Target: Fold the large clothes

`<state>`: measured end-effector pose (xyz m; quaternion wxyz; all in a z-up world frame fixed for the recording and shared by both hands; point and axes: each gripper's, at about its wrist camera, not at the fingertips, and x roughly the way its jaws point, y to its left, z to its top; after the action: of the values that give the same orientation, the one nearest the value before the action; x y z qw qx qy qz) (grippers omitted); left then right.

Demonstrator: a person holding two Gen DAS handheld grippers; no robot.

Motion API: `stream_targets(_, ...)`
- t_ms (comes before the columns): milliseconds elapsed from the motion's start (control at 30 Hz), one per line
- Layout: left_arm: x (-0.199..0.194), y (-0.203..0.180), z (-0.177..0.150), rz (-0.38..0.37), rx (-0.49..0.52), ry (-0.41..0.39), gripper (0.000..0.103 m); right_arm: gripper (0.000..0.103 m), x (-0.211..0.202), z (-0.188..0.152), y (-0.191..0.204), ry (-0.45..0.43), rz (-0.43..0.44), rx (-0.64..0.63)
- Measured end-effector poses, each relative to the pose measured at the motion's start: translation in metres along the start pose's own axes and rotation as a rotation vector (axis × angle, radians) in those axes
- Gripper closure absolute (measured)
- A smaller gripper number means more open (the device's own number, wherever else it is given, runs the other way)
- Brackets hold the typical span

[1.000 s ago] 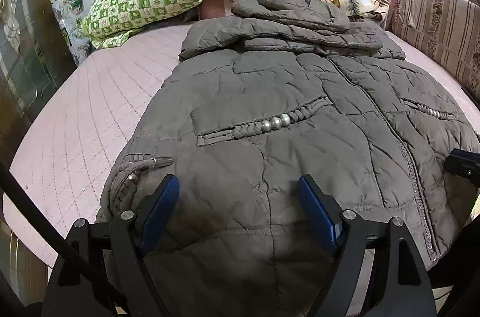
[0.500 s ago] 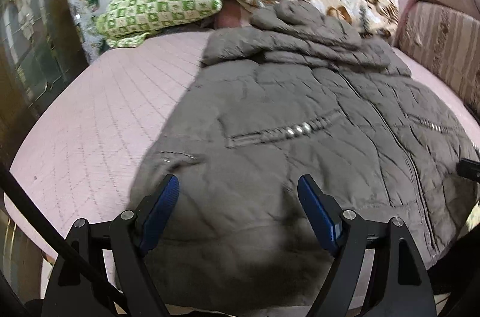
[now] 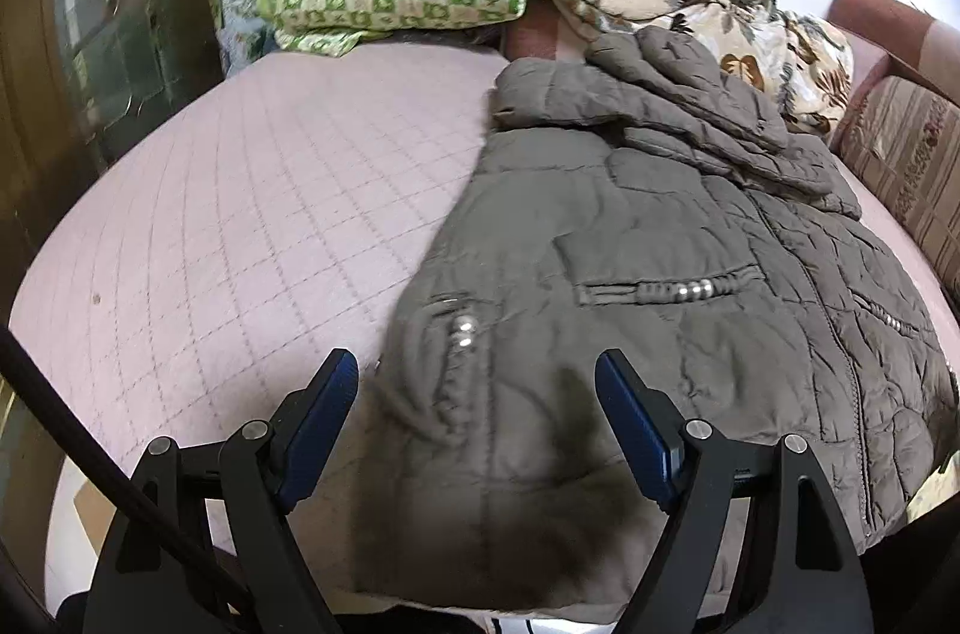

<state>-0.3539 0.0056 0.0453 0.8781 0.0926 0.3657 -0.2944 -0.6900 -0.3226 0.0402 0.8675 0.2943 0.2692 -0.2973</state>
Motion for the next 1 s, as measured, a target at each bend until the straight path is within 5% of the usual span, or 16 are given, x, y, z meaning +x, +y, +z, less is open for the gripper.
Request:
stream_targets(333, 0.009, 0.031, -0.004, 0.016, -0.118, 0.044, 0.022, 0.05, -0.003, -0.001, -0.056, -0.005, -0.011, 0.208)
stream_targets(433, 0.011, 0.044, -0.005, 0.02, -0.17, 0.056, 0.022, 0.043, 0.0, -0.001, -0.066, -0.001, -0.026, 0.258)
stream_targets(767, 0.018, 0.072, -0.018, -0.108, -0.353, 0.12, 0.02, 0.038, 0.018, -0.013, -0.082, 0.081, 0.038, 0.376)
stream_targets(1000, 0.011, 0.066, -0.033, -0.148, -0.373, 0.129, 0.02, 0.036, 0.027, -0.023, -0.073, 0.122, 0.109, 0.4)
